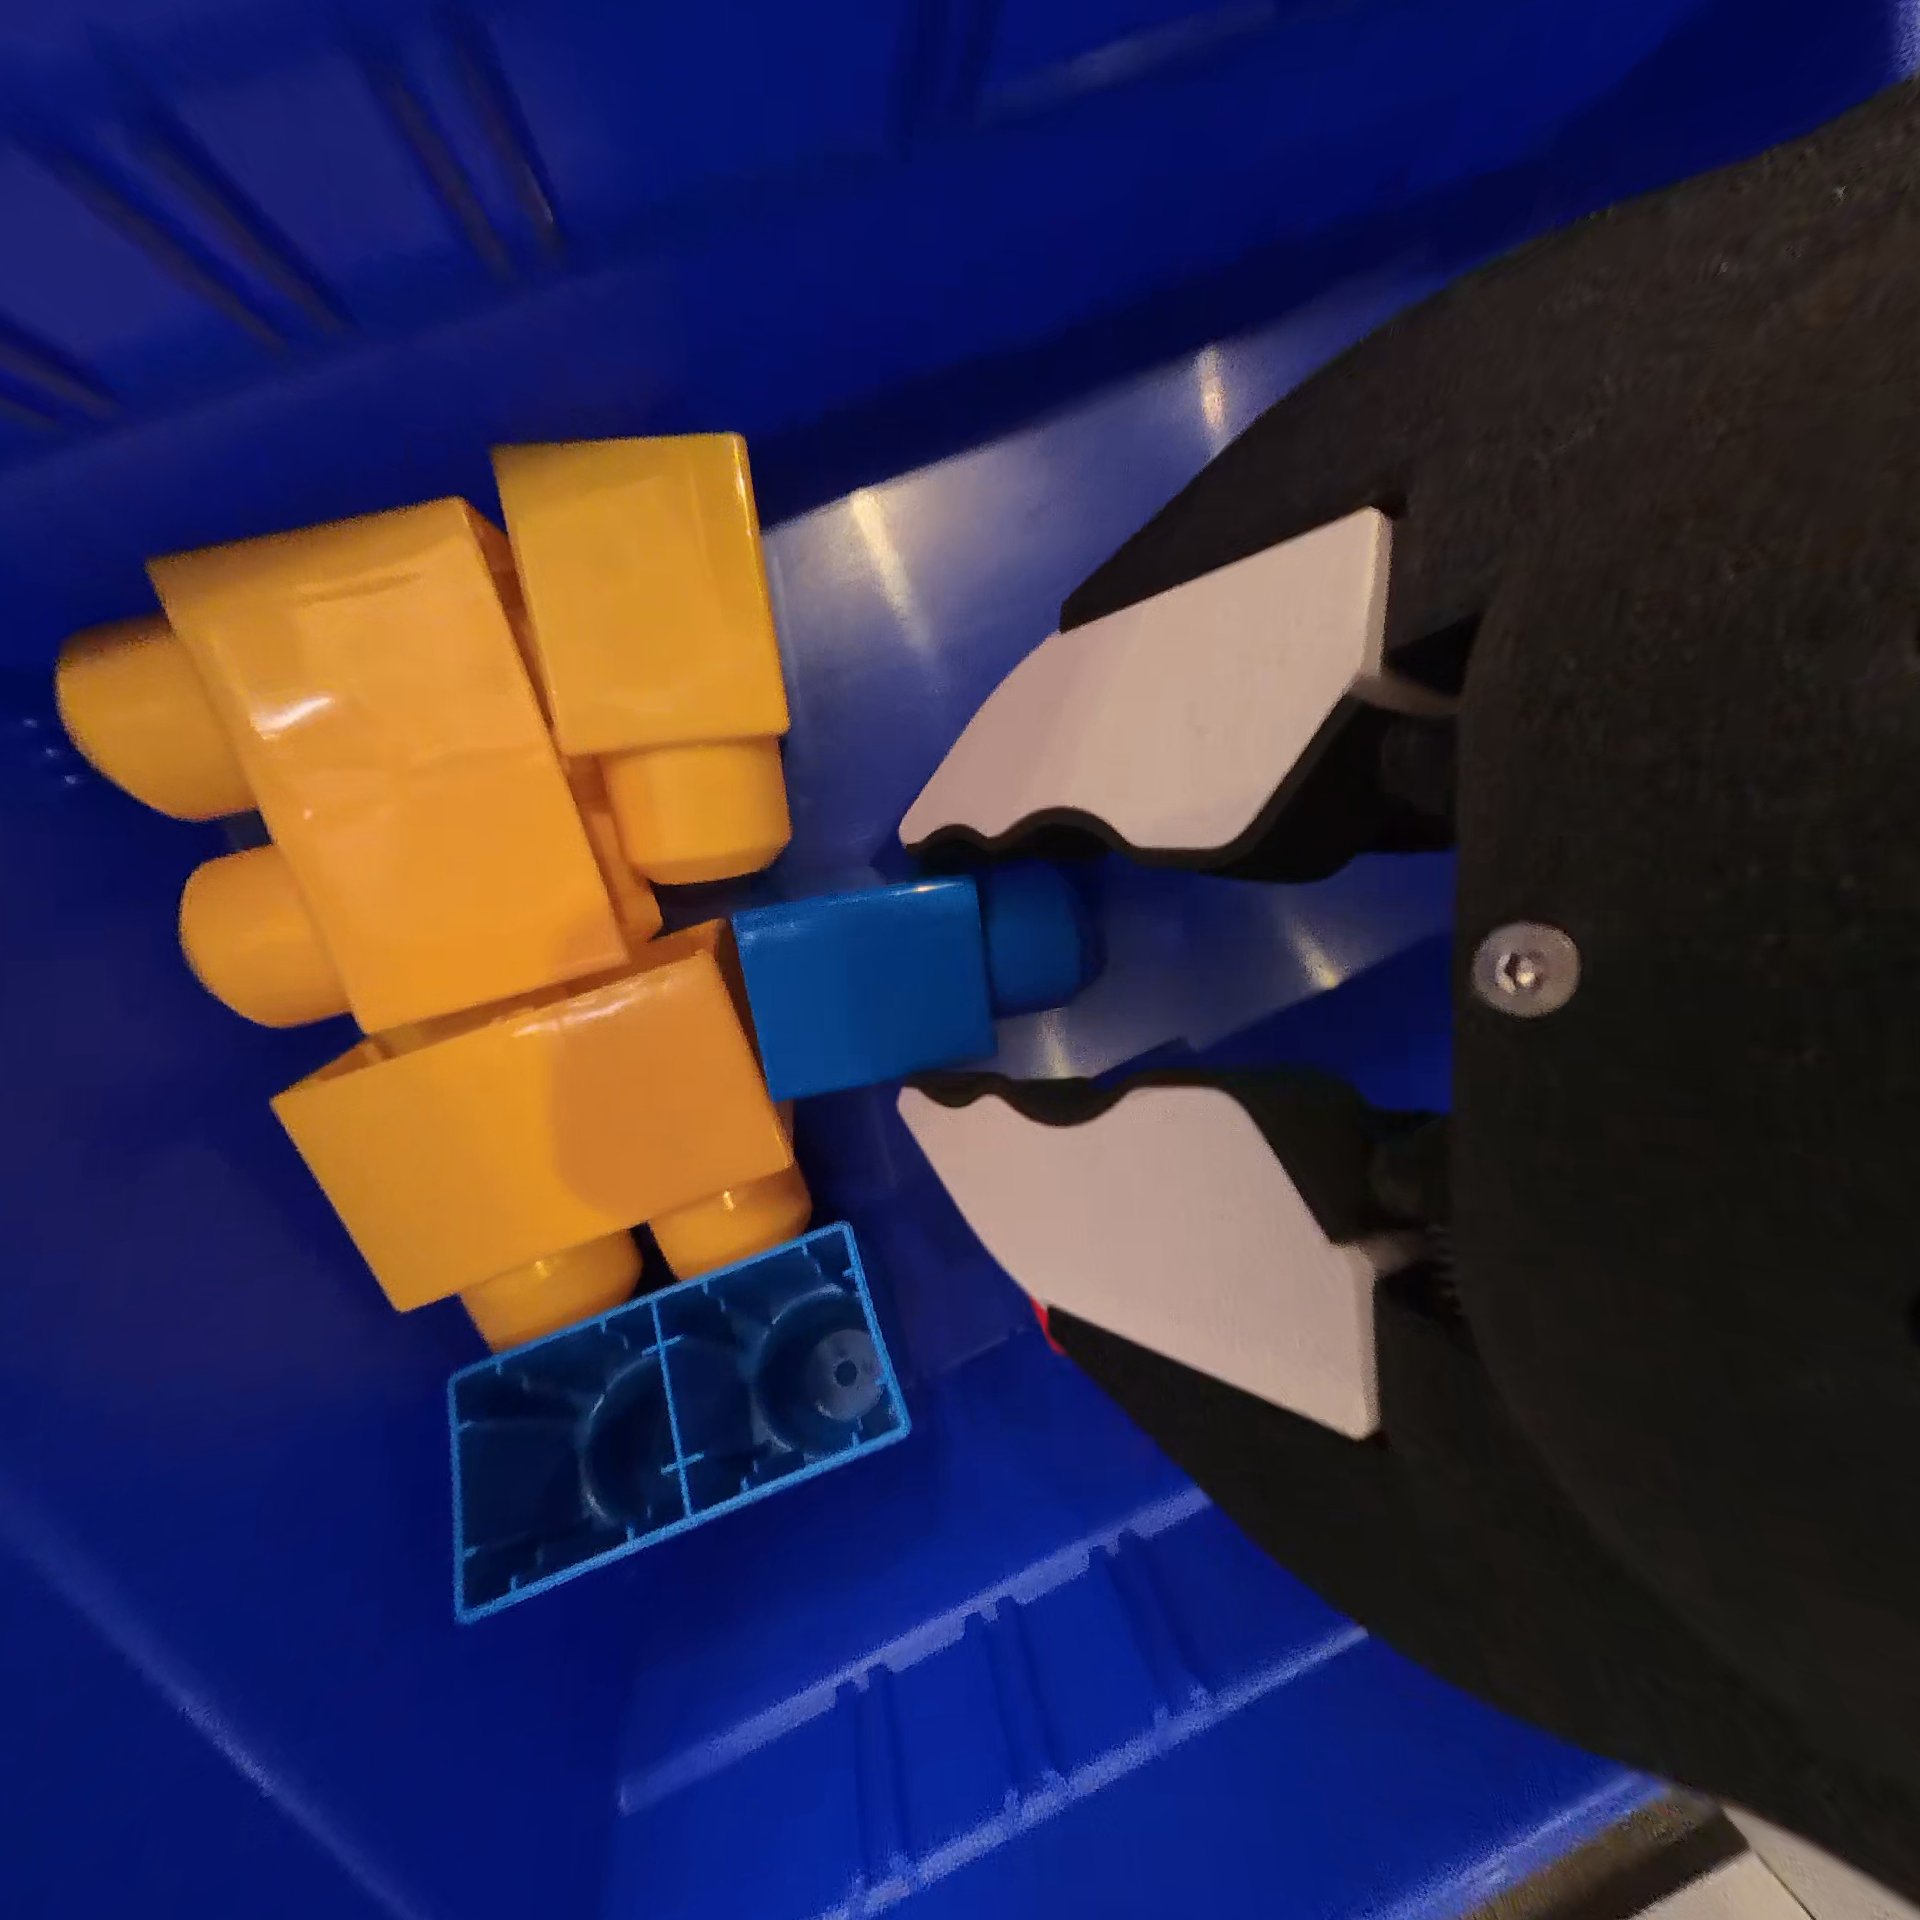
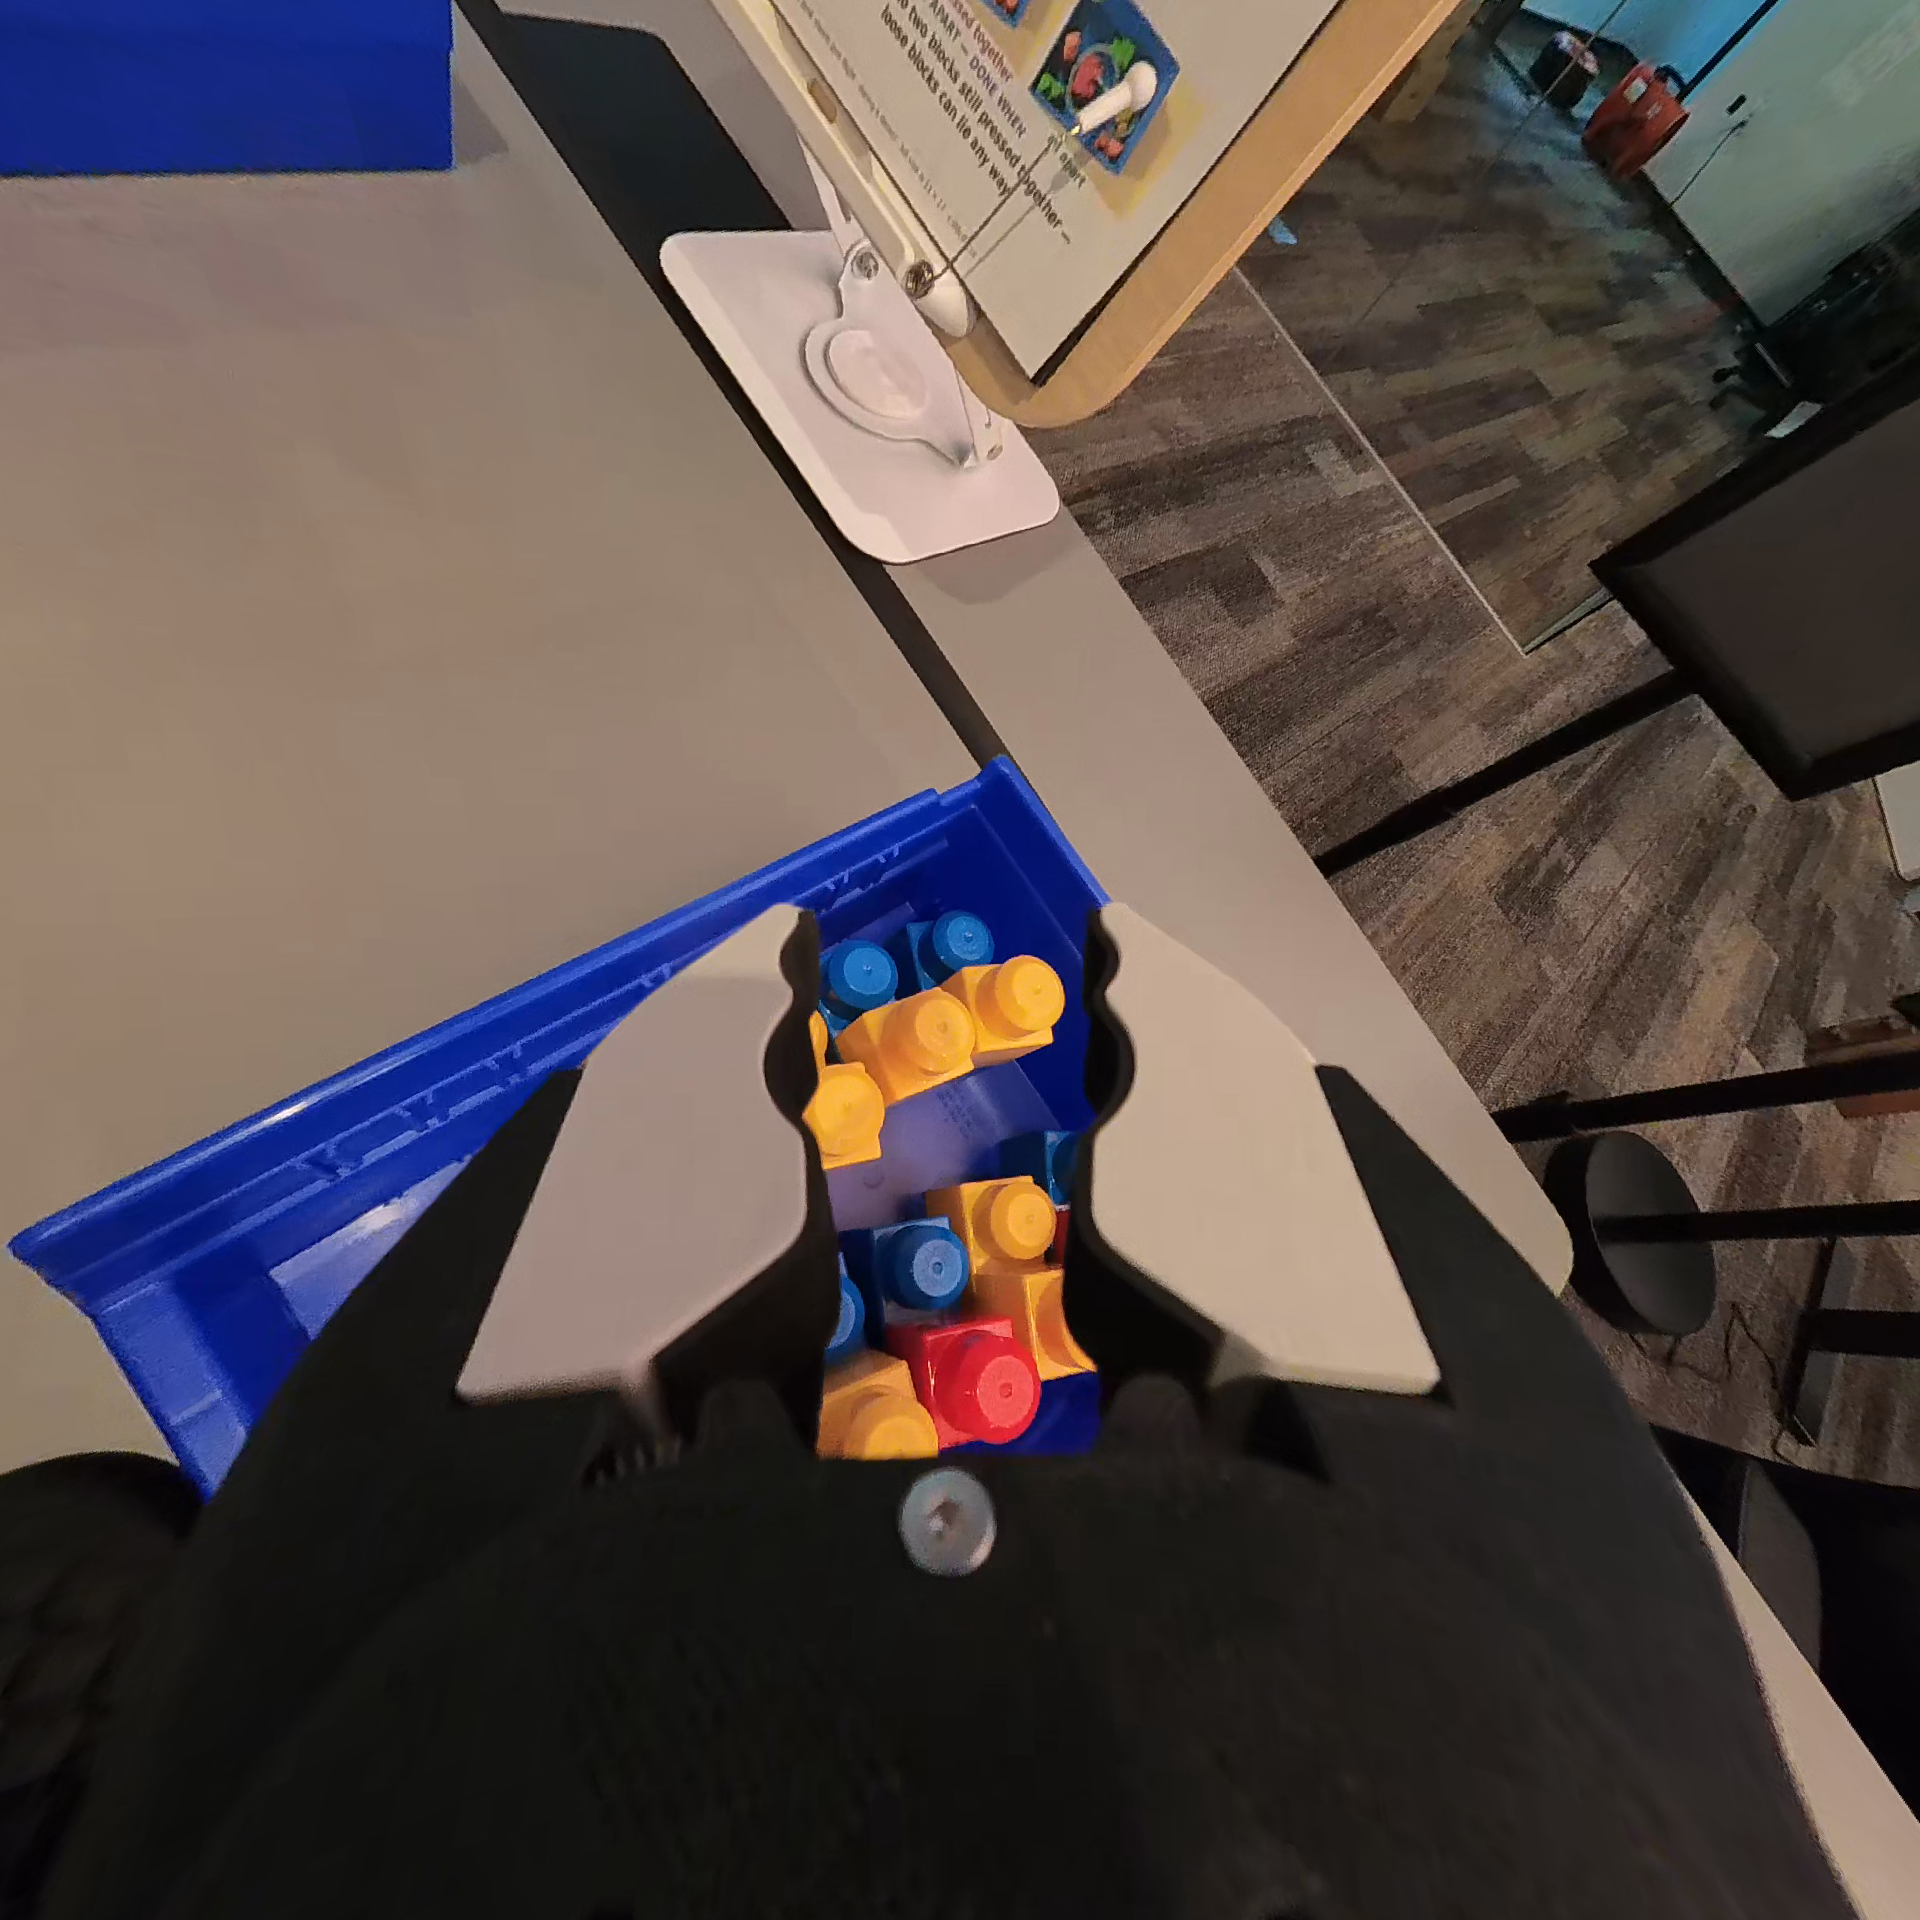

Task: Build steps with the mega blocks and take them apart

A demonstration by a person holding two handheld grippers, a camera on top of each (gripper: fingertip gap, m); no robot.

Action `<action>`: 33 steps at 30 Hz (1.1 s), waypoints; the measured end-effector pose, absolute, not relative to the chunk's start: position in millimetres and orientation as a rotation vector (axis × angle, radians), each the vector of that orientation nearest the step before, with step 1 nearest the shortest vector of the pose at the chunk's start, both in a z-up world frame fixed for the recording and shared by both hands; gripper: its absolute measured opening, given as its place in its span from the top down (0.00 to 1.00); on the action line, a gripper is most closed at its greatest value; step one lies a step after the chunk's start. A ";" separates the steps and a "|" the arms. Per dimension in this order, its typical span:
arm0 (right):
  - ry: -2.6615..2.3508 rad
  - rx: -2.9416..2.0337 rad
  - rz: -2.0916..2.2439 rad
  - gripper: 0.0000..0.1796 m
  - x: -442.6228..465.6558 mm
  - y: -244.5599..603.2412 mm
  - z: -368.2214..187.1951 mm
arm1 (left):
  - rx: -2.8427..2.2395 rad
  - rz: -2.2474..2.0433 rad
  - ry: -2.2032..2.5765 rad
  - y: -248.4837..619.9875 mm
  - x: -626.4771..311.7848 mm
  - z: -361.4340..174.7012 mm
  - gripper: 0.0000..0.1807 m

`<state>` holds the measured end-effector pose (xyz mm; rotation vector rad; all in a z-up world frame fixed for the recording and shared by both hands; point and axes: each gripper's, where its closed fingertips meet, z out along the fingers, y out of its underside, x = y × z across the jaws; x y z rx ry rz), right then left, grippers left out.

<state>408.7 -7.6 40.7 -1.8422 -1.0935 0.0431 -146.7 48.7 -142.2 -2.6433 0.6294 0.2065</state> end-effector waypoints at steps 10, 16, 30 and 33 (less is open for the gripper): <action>-1.079 -1.874 -0.005 0.72 422.1 -7.2 37.6 | -2.440 -0.084 0.617 29.9 -116.8 -47.4 0.79; -1.058 -1.846 0.027 0.72 424.3 -8.5 43.5 | -1.762 -0.272 1.448 -48.4 67.2 10.4 0.79; -0.970 -1.792 0.087 0.73 464.6 -32.2 57.4 | -1.241 -0.428 2.558 -88.7 251.7 -124.4 0.79; -0.998 -1.792 0.086 0.73 460.3 -33.1 55.1 | -1.171 -0.348 2.626 -84.8 256.1 -135.3 0.79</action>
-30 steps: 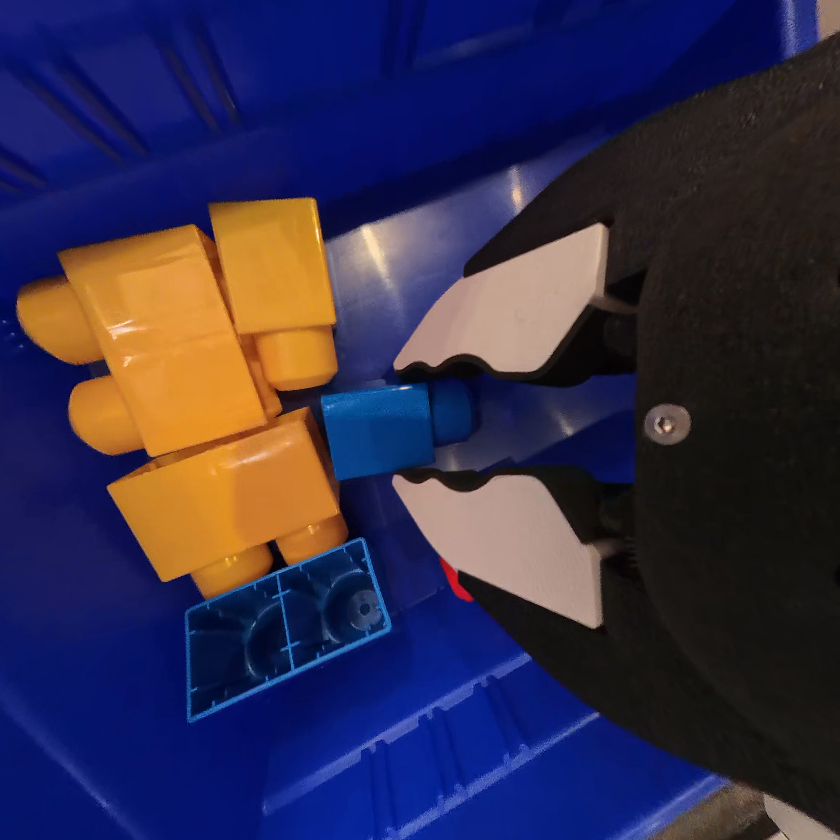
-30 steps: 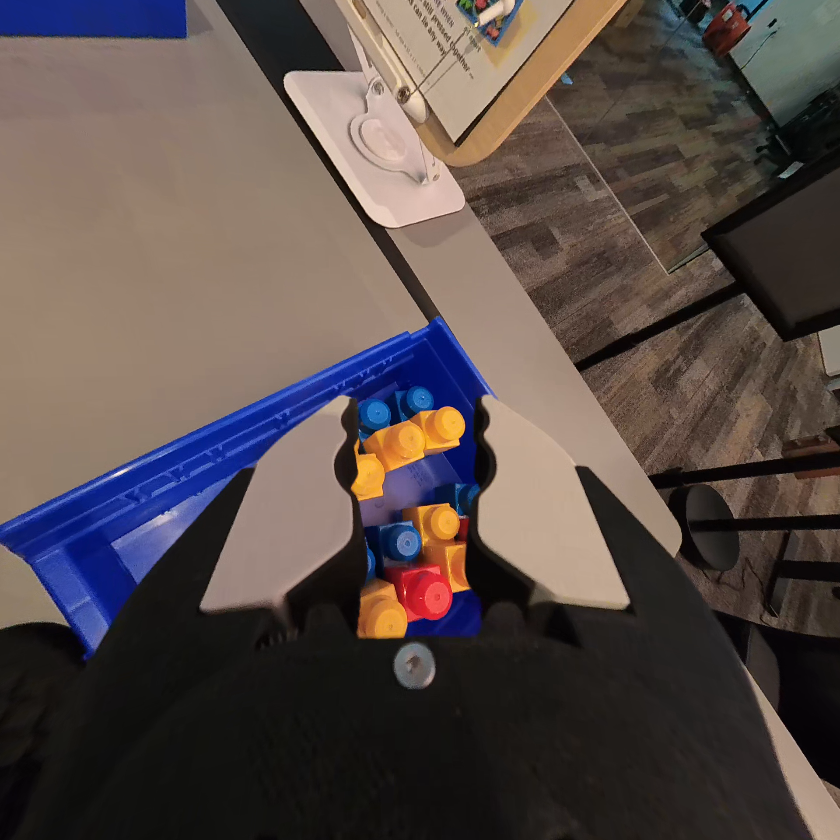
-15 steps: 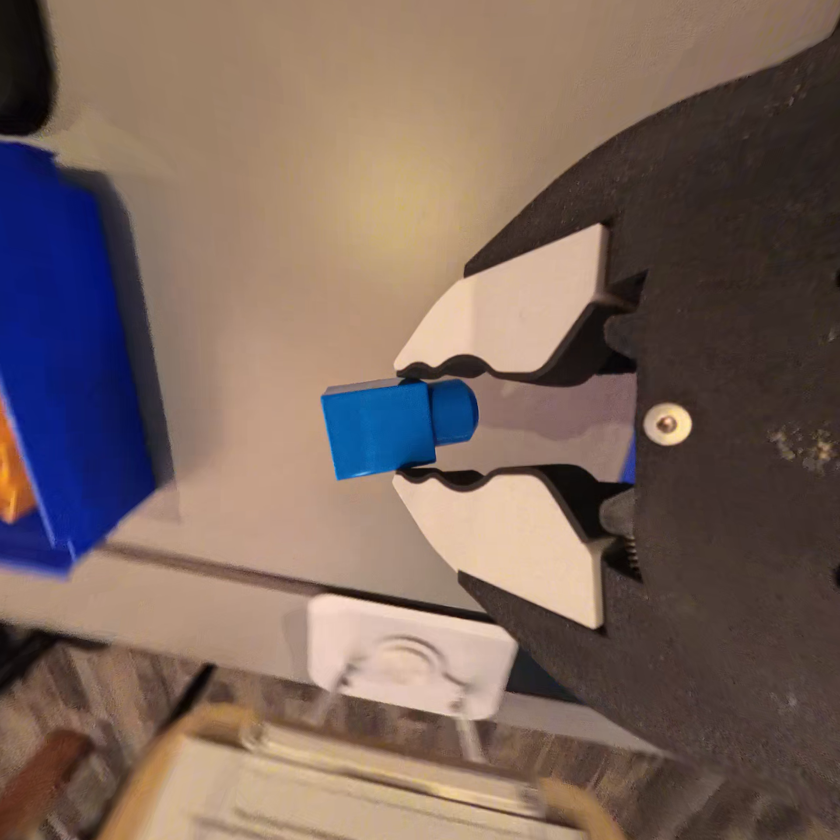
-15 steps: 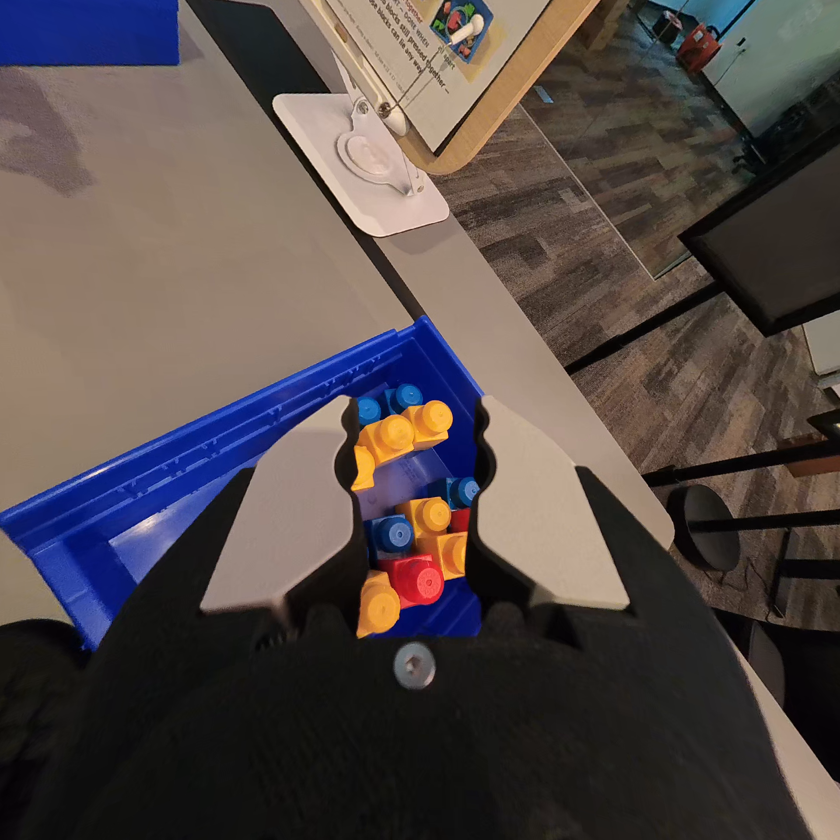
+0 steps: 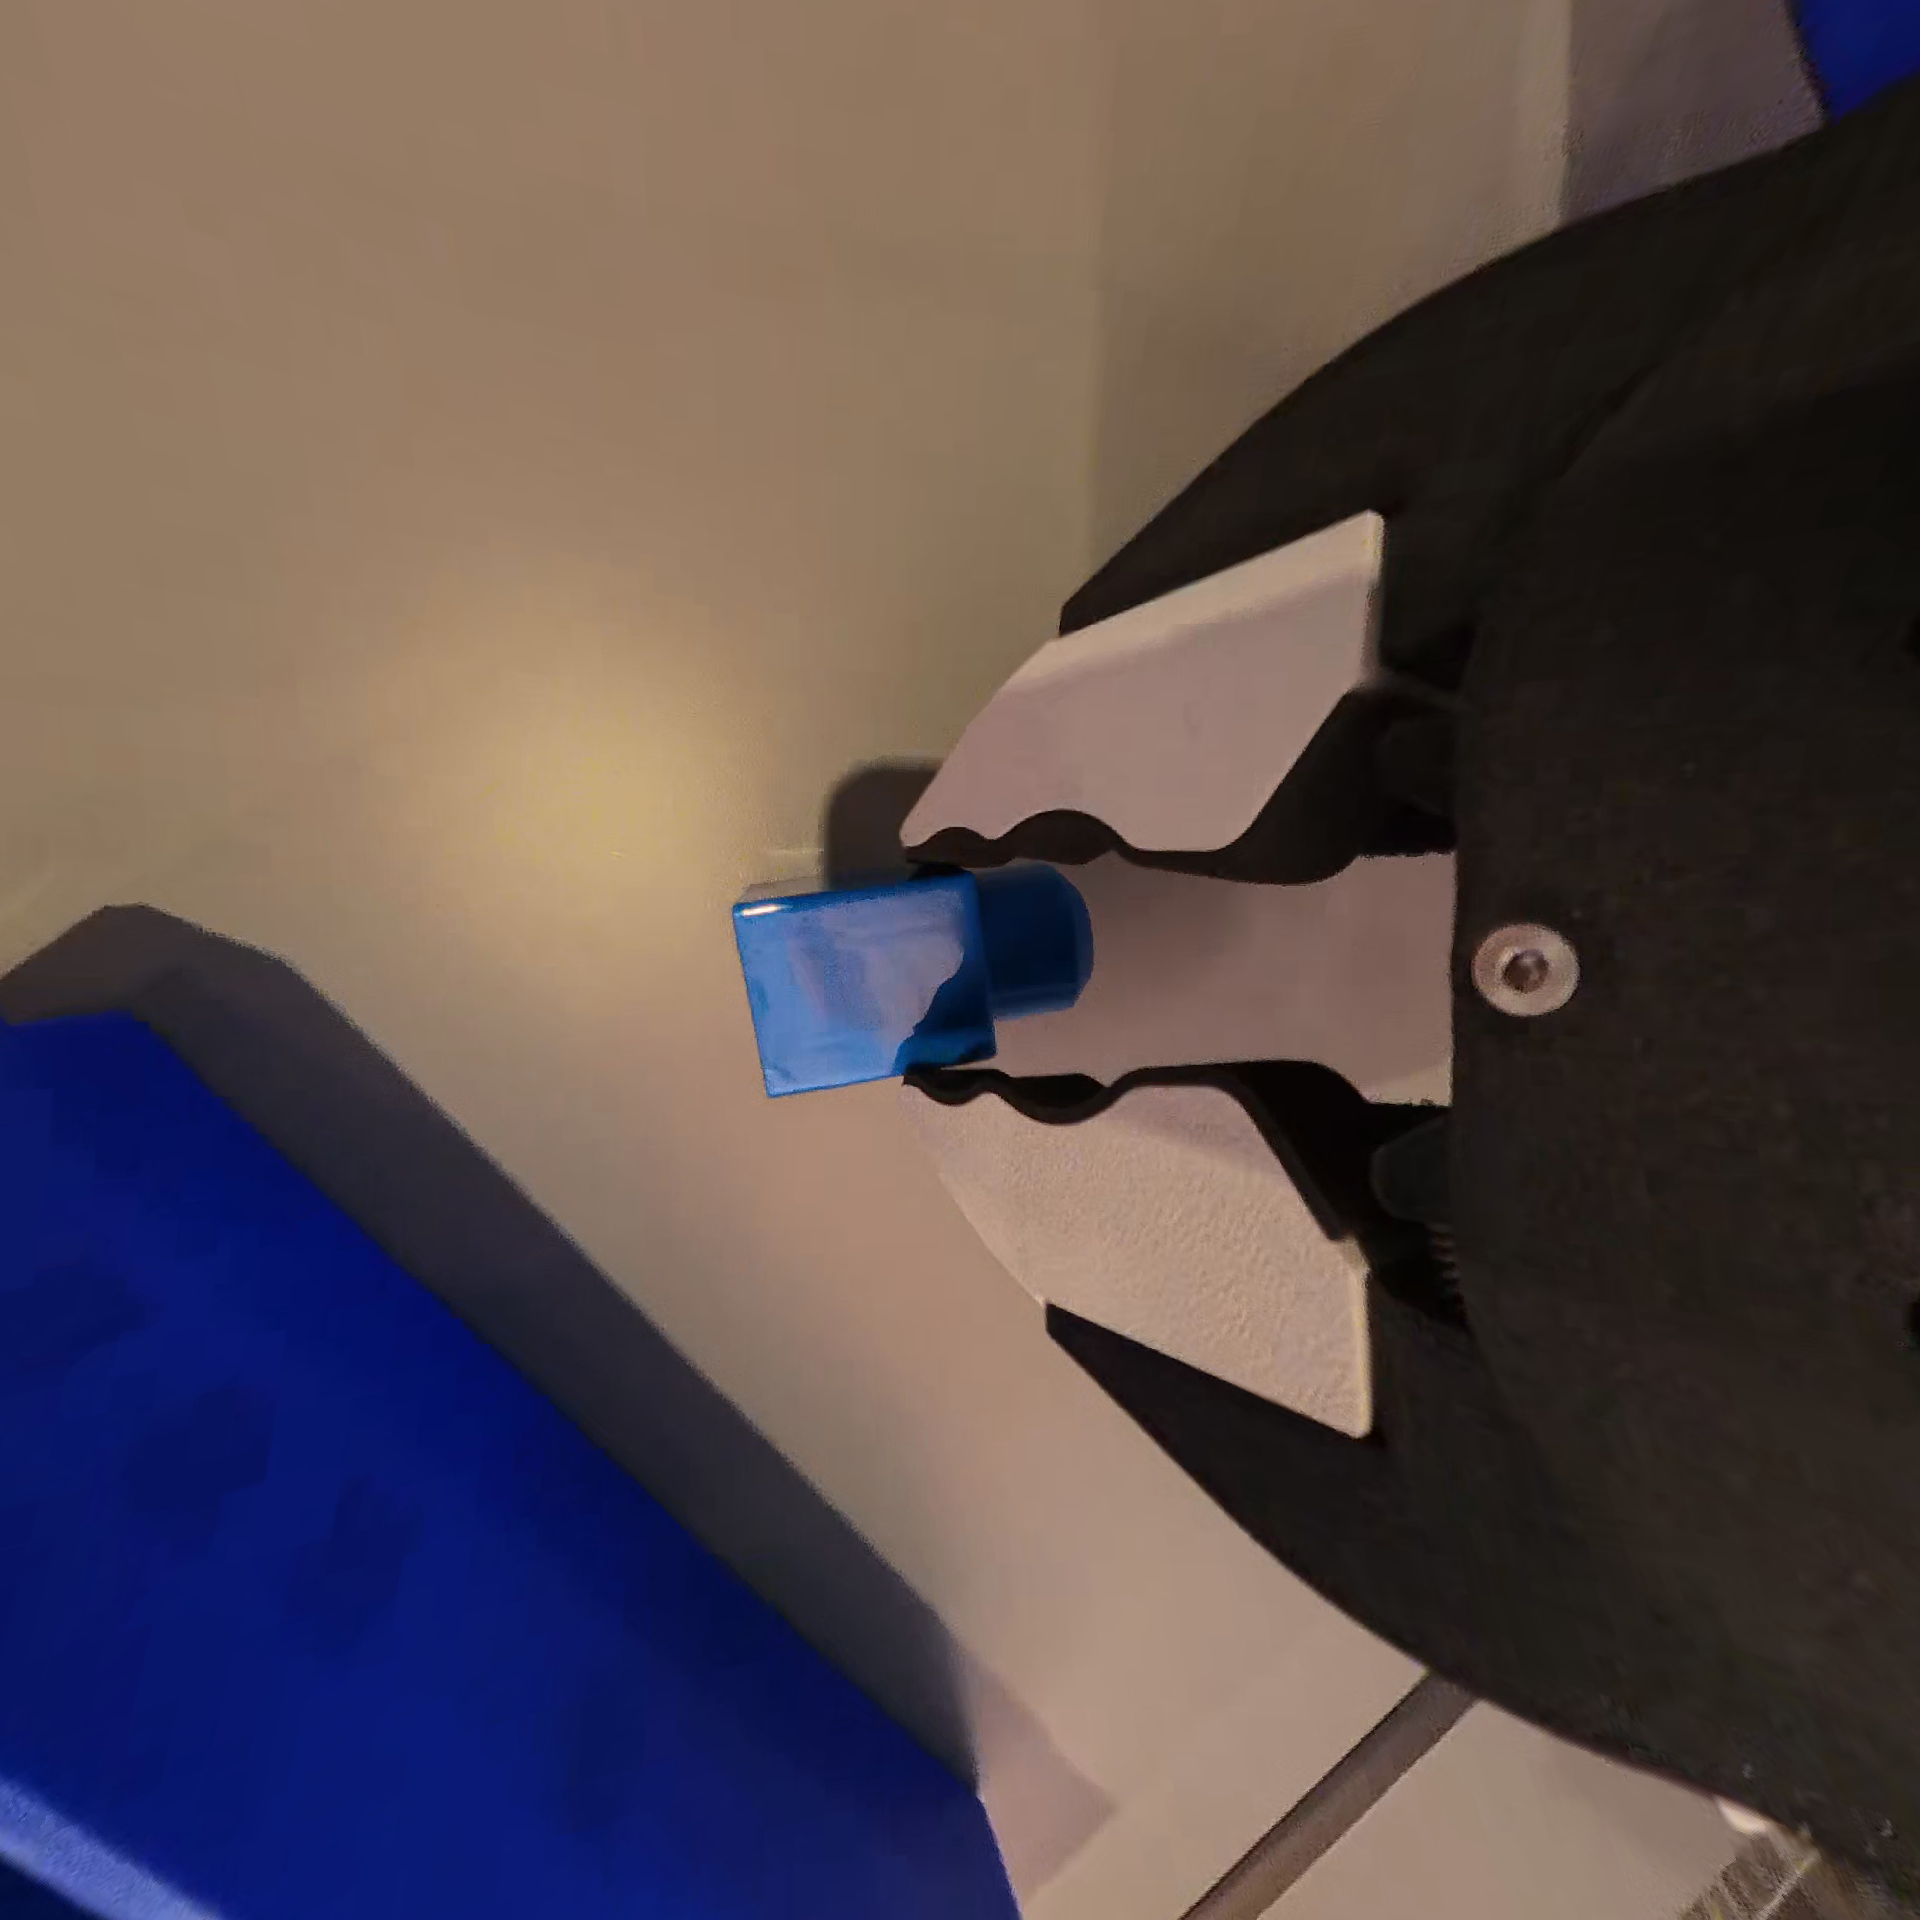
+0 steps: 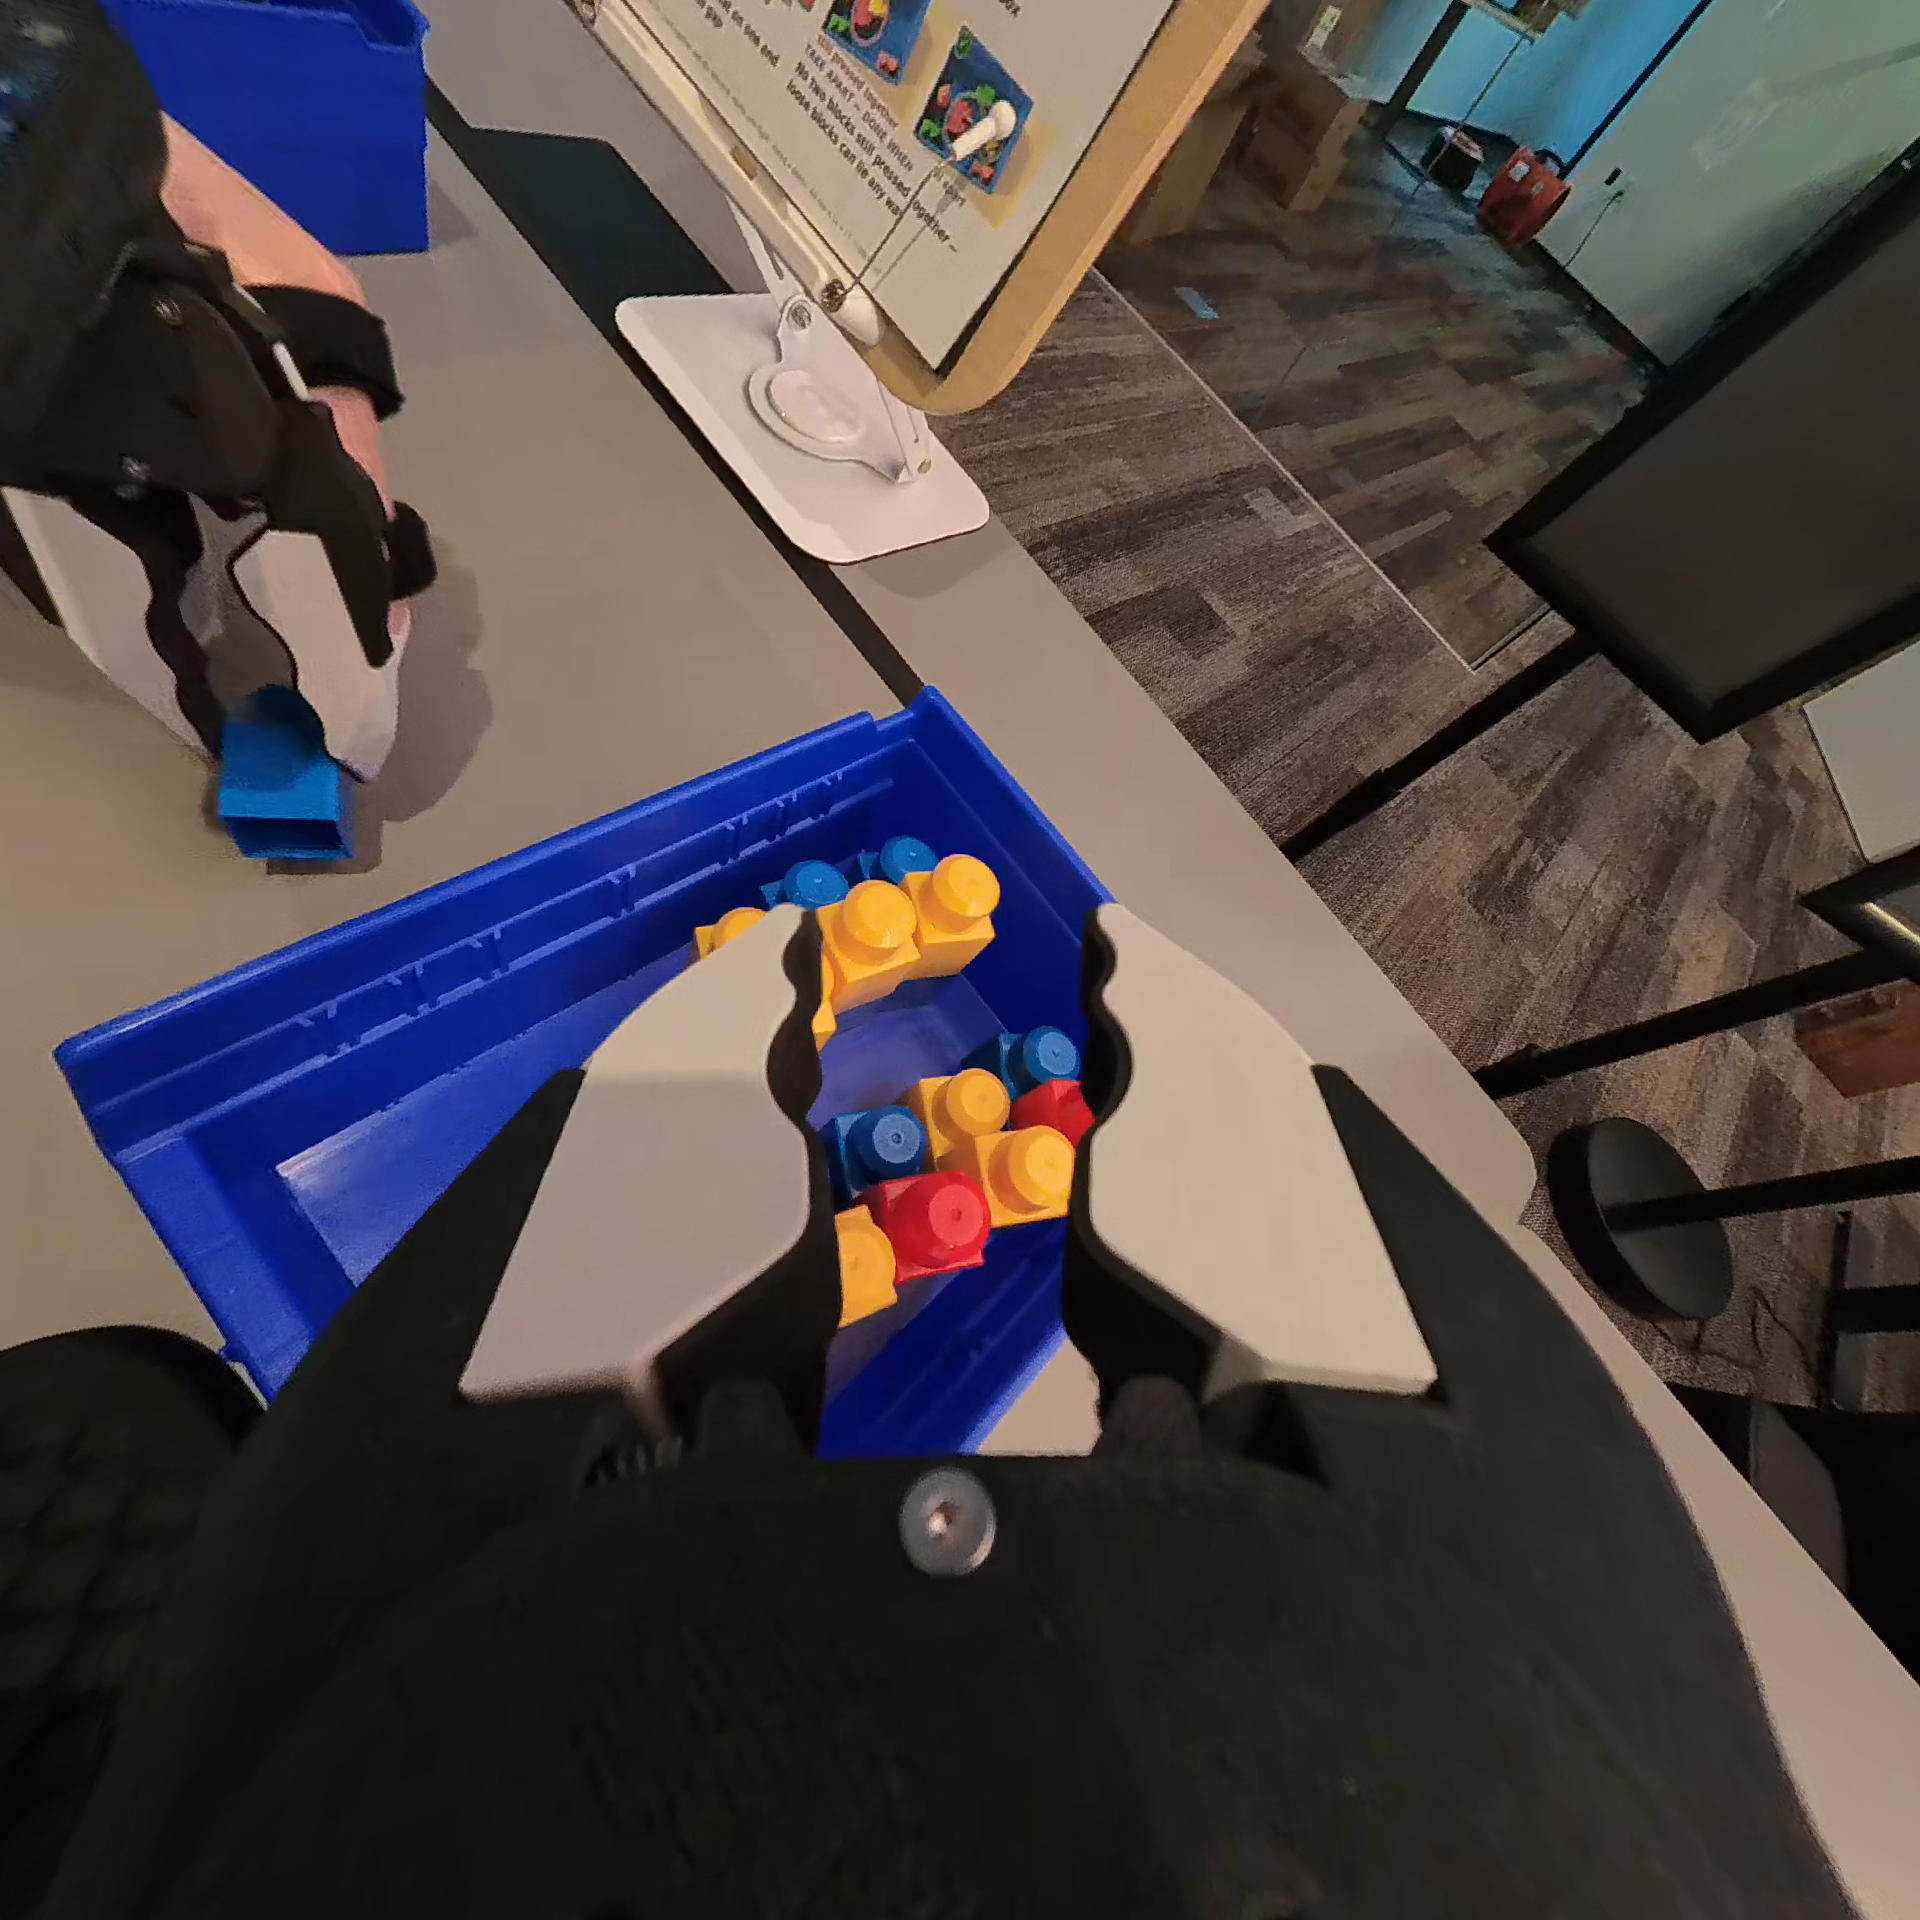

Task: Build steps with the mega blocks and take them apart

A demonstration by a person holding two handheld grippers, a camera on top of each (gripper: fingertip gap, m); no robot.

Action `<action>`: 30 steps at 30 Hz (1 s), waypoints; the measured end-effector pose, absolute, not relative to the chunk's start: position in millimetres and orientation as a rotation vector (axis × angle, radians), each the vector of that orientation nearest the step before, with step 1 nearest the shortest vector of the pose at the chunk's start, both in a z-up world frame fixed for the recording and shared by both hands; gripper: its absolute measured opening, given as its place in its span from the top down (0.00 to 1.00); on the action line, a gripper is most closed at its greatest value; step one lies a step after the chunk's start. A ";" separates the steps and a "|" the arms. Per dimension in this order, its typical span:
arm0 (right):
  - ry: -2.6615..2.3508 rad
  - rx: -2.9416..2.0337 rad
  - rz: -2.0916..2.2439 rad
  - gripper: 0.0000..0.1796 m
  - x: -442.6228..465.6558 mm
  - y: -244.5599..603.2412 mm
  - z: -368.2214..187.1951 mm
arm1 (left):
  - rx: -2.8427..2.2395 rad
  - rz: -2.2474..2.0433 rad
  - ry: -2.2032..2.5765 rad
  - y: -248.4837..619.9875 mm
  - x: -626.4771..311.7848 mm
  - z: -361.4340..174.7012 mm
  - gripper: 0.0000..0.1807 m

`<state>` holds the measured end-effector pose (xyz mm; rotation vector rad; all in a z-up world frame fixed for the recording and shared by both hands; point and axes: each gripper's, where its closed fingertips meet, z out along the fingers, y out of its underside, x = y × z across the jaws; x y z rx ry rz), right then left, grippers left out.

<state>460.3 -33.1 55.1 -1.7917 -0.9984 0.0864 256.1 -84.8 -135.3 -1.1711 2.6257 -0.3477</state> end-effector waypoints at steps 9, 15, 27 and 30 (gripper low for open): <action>-1.087 -1.830 0.053 0.73 446.7 -27.1 41.0 | -1.089 -0.324 2.661 -88.0 269.1 -149.8 0.79; -1.103 -1.826 0.052 0.73 445.5 -28.3 39.1 | -1.144 -0.394 2.610 -87.6 273.3 -151.4 0.79; -1.098 -1.819 0.065 0.73 447.6 -29.6 40.0 | -1.288 -0.661 2.010 -87.7 272.0 -22.9 0.63; -1.091 -1.809 0.071 0.73 447.6 -31.4 43.1 | -1.457 -0.538 1.685 -44.1 218.8 28.4 0.59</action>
